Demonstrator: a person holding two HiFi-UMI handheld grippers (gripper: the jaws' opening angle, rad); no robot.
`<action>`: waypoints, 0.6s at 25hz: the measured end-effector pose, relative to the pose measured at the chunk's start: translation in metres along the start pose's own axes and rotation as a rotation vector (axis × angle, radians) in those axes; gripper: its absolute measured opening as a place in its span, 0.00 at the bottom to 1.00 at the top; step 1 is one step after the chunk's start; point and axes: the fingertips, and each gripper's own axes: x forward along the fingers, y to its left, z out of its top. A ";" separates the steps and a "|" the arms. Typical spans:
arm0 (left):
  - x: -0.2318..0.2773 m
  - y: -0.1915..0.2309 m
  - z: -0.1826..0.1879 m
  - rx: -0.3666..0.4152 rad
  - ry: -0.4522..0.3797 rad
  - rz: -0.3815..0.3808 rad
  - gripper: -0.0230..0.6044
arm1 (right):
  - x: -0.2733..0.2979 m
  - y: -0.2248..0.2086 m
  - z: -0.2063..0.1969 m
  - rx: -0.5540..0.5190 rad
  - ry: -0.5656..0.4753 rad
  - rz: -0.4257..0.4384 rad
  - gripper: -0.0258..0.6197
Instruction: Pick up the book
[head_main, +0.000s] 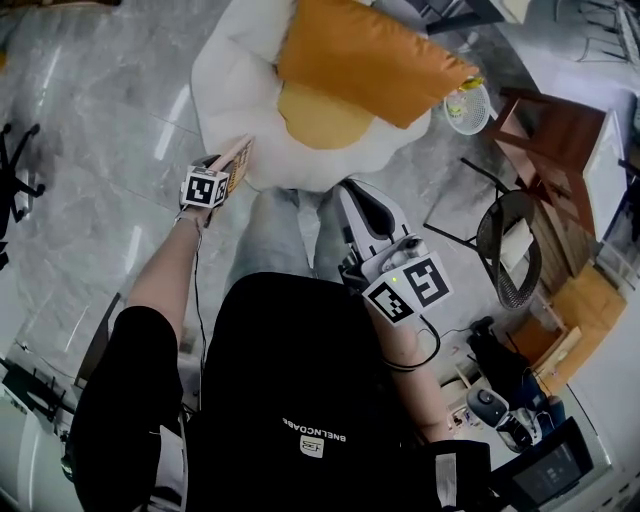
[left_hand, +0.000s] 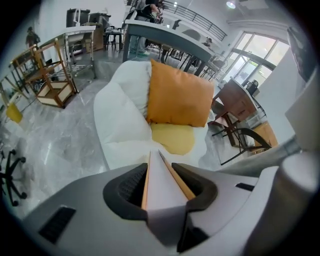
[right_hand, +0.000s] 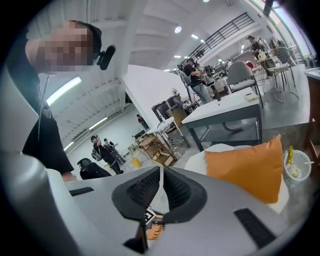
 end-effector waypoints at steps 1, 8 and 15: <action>-0.003 -0.004 0.006 0.011 -0.006 -0.003 0.29 | -0.004 0.000 0.002 -0.004 -0.006 -0.001 0.10; -0.031 -0.036 0.061 0.049 -0.038 -0.024 0.29 | -0.033 -0.004 0.026 -0.020 -0.048 -0.007 0.10; -0.077 -0.103 0.114 0.086 -0.056 -0.048 0.29 | -0.073 -0.018 0.047 -0.015 -0.084 -0.030 0.10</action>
